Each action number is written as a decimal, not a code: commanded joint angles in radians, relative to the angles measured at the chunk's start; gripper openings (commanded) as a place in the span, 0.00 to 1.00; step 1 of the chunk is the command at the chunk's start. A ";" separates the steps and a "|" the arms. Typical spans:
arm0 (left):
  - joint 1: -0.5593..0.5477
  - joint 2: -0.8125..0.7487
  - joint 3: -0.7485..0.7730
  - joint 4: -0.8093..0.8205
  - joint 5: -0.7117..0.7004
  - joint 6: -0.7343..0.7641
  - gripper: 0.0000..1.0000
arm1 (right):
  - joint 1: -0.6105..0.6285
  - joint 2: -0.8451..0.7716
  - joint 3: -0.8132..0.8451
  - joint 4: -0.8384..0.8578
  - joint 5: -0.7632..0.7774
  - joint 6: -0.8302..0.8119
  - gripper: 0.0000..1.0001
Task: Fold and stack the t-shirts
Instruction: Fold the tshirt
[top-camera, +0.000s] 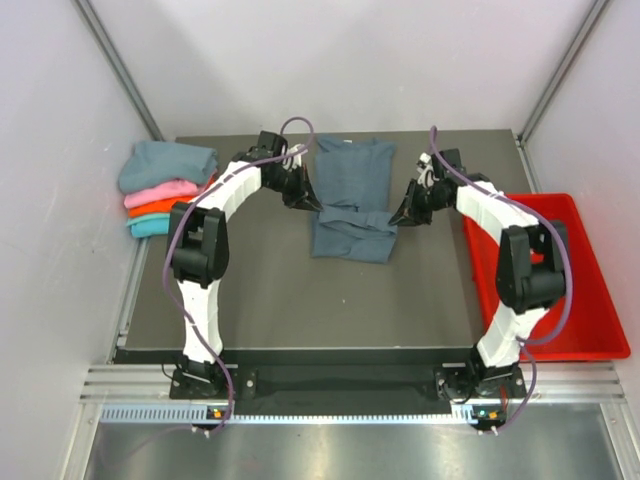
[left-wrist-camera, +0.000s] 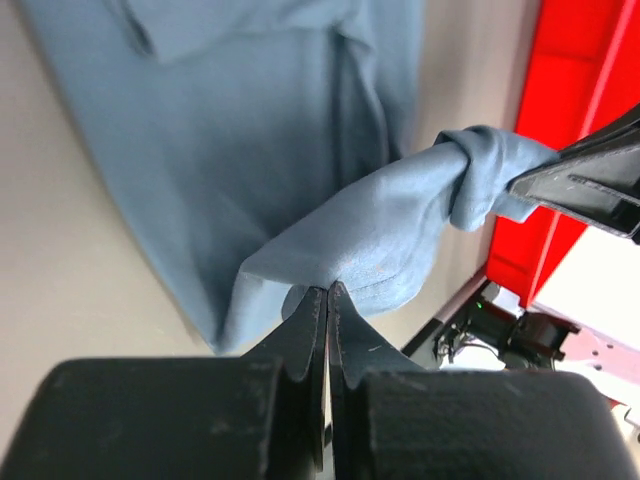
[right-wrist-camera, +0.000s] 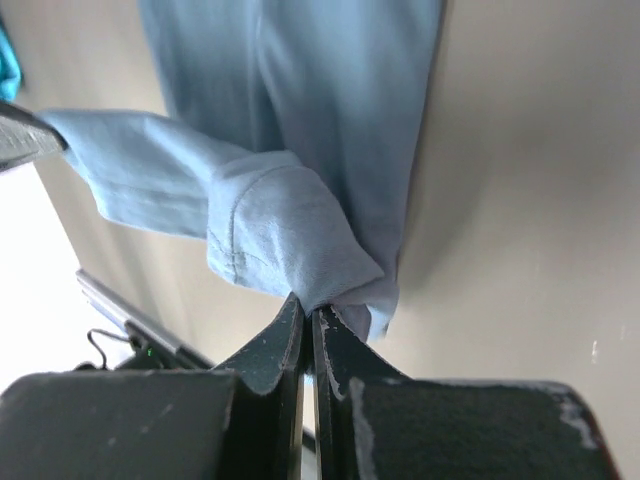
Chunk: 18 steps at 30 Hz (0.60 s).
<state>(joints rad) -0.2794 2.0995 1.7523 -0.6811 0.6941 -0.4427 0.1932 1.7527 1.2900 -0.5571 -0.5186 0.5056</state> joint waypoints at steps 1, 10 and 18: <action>0.022 0.030 0.071 0.029 -0.007 0.002 0.00 | -0.009 0.065 0.122 0.071 -0.006 -0.019 0.00; 0.059 0.134 0.186 0.055 -0.021 -0.007 0.00 | -0.008 0.258 0.327 0.100 -0.009 -0.024 0.00; 0.078 0.198 0.220 0.080 -0.047 -0.014 0.00 | 0.020 0.369 0.413 0.125 -0.012 -0.024 0.00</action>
<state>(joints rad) -0.2104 2.2810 1.9316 -0.6498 0.6605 -0.4477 0.2005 2.0968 1.6421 -0.4789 -0.5243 0.4965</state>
